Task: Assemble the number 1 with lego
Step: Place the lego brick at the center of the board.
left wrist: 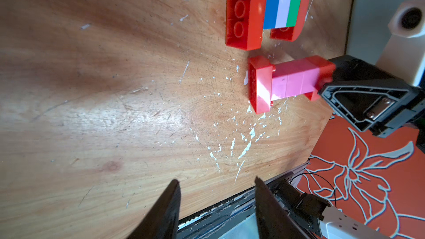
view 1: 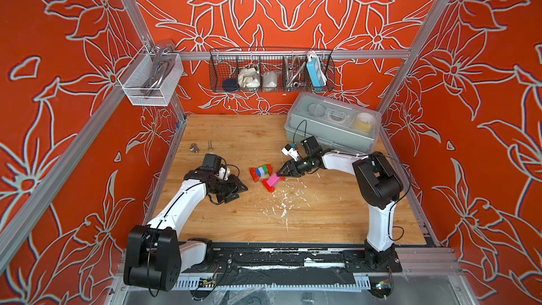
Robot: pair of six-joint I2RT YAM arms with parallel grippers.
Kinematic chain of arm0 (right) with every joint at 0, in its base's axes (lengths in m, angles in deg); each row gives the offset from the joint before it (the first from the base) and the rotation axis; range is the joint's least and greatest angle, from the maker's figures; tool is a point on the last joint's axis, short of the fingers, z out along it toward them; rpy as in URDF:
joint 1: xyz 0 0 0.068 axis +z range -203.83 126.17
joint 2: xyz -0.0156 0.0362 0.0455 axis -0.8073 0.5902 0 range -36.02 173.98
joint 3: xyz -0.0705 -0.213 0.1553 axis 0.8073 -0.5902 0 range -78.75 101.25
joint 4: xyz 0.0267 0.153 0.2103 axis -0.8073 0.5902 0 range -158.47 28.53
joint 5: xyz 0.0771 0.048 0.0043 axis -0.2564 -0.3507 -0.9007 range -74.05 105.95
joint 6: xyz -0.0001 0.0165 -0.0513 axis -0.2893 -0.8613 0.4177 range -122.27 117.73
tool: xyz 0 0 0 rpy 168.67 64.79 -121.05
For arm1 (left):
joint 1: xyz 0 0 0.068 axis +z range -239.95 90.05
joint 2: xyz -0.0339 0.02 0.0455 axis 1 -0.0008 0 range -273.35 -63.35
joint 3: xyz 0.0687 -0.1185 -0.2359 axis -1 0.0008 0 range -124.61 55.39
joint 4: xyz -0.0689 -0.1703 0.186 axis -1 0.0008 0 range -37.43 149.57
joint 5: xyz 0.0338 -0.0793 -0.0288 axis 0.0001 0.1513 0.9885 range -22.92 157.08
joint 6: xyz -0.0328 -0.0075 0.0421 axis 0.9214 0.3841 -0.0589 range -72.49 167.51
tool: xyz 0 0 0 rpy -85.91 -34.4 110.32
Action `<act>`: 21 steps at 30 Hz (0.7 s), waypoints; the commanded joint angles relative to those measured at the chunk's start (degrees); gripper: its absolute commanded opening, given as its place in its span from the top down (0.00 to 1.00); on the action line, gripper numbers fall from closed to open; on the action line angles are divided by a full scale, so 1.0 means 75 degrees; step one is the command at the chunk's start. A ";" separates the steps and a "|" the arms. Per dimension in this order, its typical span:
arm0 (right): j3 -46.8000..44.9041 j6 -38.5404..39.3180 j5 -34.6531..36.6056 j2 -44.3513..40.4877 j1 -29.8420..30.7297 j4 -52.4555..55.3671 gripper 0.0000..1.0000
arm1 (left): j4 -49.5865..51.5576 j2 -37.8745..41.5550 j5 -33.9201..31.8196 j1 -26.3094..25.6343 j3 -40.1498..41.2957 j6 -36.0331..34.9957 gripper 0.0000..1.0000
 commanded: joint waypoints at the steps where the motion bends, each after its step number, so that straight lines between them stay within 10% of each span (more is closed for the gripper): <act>1: -0.0186 -0.0138 -0.0103 0.0275 -0.0004 -0.0269 0.28 | -0.0056 -0.0092 0.0021 0.0046 0.0021 -0.0123 0.50; 11: -0.0186 -0.0207 0.0664 0.0297 -0.0011 -0.0162 0.21 | -0.0291 -0.0102 -0.0271 0.0046 0.0148 -0.0005 0.50; 21: -0.1232 0.0893 0.5321 -0.2726 -0.0118 0.0845 0.21 | -0.0785 0.0255 -0.2727 0.0046 -0.0260 -0.1372 0.49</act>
